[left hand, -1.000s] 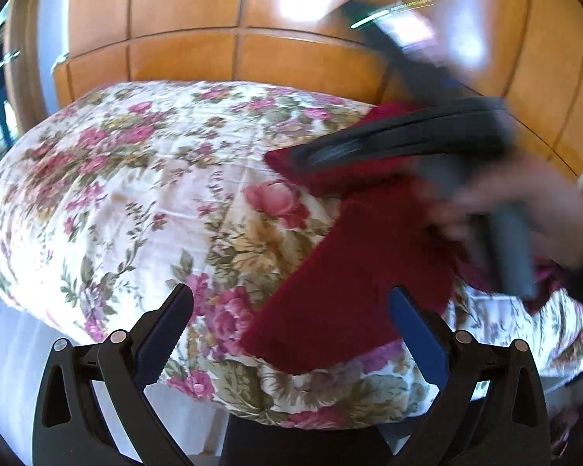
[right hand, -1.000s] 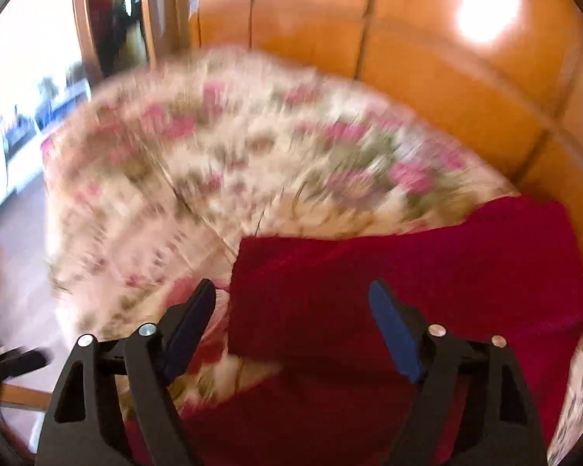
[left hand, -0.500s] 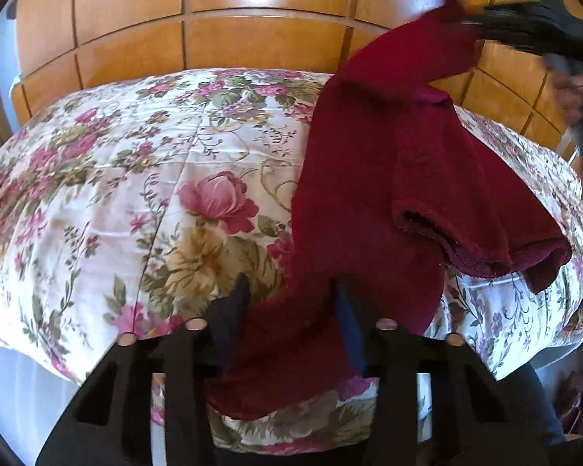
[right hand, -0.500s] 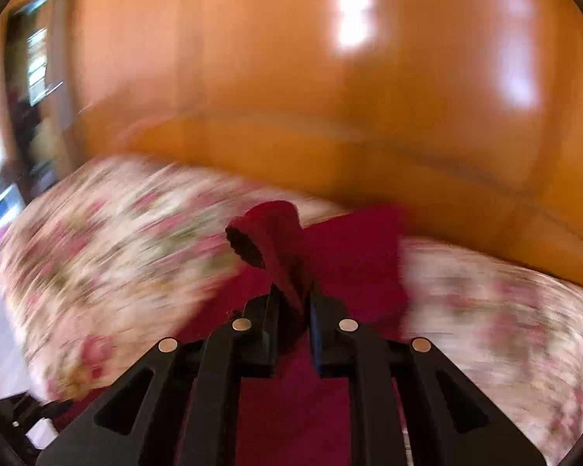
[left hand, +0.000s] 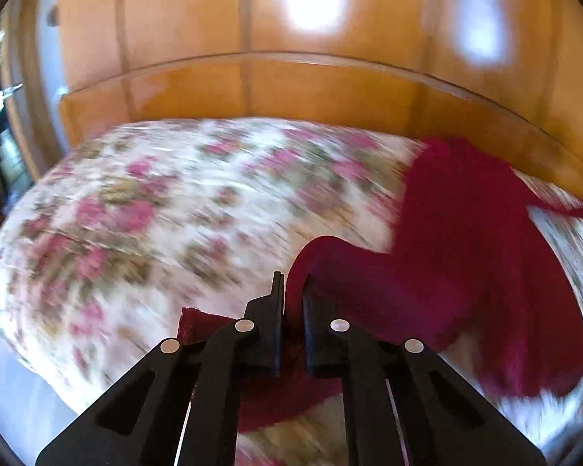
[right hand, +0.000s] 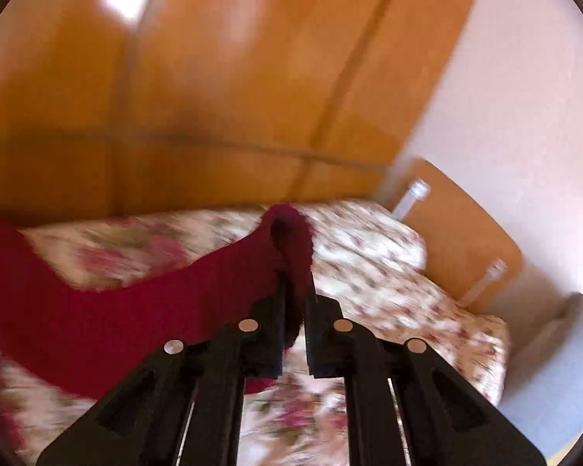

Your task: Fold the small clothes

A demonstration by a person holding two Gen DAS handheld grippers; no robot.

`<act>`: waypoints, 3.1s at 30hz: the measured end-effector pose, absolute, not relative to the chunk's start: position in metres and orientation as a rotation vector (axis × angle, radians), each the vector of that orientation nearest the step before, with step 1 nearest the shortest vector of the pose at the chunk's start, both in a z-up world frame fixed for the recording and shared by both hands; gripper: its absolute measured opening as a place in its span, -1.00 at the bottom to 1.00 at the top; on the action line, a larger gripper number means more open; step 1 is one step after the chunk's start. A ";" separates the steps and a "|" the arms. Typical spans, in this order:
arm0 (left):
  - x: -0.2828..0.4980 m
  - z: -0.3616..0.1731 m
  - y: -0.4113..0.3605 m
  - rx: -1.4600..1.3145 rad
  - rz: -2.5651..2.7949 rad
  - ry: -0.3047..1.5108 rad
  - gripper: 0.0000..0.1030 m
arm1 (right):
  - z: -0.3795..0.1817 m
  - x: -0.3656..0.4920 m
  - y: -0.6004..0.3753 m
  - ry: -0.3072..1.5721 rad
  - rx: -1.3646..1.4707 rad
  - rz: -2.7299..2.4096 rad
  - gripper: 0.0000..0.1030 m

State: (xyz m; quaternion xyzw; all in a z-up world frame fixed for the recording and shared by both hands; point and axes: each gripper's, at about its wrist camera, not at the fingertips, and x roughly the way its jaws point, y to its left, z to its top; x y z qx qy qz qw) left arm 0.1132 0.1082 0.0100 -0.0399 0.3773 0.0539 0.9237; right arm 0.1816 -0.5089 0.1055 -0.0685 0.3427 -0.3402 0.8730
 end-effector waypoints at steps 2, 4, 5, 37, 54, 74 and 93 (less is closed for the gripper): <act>0.133 0.013 0.136 -0.160 0.192 0.785 -0.86 | 0.086 0.186 -0.522 0.789 -0.103 -0.719 -0.64; 0.145 0.014 0.152 -0.175 0.243 0.788 -0.86 | 0.077 0.179 -0.517 0.795 -0.107 -0.699 0.08; 0.150 0.013 0.156 -0.176 0.257 0.792 -0.85 | 0.074 0.177 -0.508 0.785 -0.090 -0.666 0.19; 0.074 -0.003 0.137 -0.296 -0.004 0.777 0.40 | 0.108 0.061 -0.245 0.721 0.137 0.318 -0.86; 0.104 -0.027 -0.107 -0.252 -0.703 1.017 0.40 | 0.037 0.113 -0.497 0.813 0.118 -0.450 -0.86; 0.078 0.042 -0.012 -0.187 -0.676 0.882 -0.79 | 0.102 0.024 -0.422 0.752 0.084 -0.063 -0.86; 0.071 -0.028 0.235 -0.626 0.242 0.922 0.49 | 0.031 -0.001 -0.339 0.987 -0.128 0.008 0.52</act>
